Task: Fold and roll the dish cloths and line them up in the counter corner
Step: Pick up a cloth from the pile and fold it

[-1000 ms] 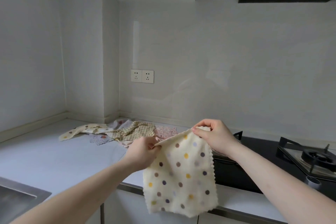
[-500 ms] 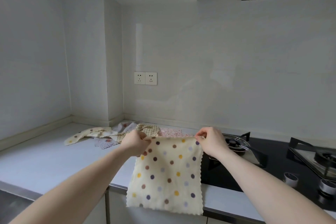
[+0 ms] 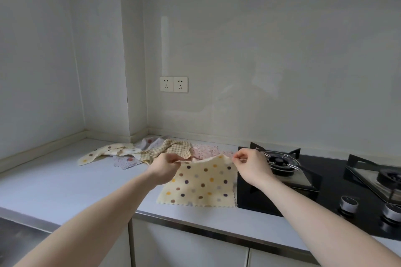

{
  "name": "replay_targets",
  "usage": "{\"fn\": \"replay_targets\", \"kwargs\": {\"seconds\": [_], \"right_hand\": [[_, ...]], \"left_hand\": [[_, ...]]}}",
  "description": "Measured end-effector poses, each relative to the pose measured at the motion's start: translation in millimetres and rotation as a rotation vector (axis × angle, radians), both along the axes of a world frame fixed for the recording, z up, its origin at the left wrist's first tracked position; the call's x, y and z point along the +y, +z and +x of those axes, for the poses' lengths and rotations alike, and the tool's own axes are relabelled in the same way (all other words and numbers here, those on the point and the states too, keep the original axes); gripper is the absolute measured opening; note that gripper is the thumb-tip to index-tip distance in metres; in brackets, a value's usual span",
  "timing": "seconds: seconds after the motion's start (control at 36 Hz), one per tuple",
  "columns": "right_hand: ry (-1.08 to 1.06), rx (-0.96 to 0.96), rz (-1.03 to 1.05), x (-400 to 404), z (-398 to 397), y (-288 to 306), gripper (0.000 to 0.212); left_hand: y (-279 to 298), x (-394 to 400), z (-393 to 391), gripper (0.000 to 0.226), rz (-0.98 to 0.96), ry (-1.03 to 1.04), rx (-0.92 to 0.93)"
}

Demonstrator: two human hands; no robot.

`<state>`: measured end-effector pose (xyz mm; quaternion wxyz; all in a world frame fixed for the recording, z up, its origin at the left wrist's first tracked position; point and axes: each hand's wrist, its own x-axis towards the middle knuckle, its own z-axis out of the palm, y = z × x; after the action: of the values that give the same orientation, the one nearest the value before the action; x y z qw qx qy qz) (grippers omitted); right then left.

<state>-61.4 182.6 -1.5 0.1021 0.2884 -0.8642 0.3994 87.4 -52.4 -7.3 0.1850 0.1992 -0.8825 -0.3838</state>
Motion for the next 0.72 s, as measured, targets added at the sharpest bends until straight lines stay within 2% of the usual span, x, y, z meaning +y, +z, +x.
{"fn": "replay_targets", "kwargs": {"seconds": [0.11, 0.31, 0.42, 0.61, 0.72], "right_hand": [[0.063, 0.017, 0.072, 11, 7, -15, 0.008], [0.133, 0.04, 0.219, 23, 21, -37, 0.007], [0.174, 0.059, 0.249, 25, 32, -45, 0.01], [0.19, 0.093, 0.296, 25, 39, -56, 0.011], [0.158, 0.09, 0.287, 22, 36, -56, 0.014]], "left_hand": [[-15, -4, 11, 0.031, -0.133, -0.069, -0.062], [-33, -3, 27, 0.033, -0.24, -0.093, -0.103], [-41, -5, 32, 0.035, -0.256, -0.086, -0.128], [-58, -11, 39, 0.037, -0.406, -0.085, -0.206], [-59, -7, 37, 0.038, -0.452, -0.064, -0.156]]}}
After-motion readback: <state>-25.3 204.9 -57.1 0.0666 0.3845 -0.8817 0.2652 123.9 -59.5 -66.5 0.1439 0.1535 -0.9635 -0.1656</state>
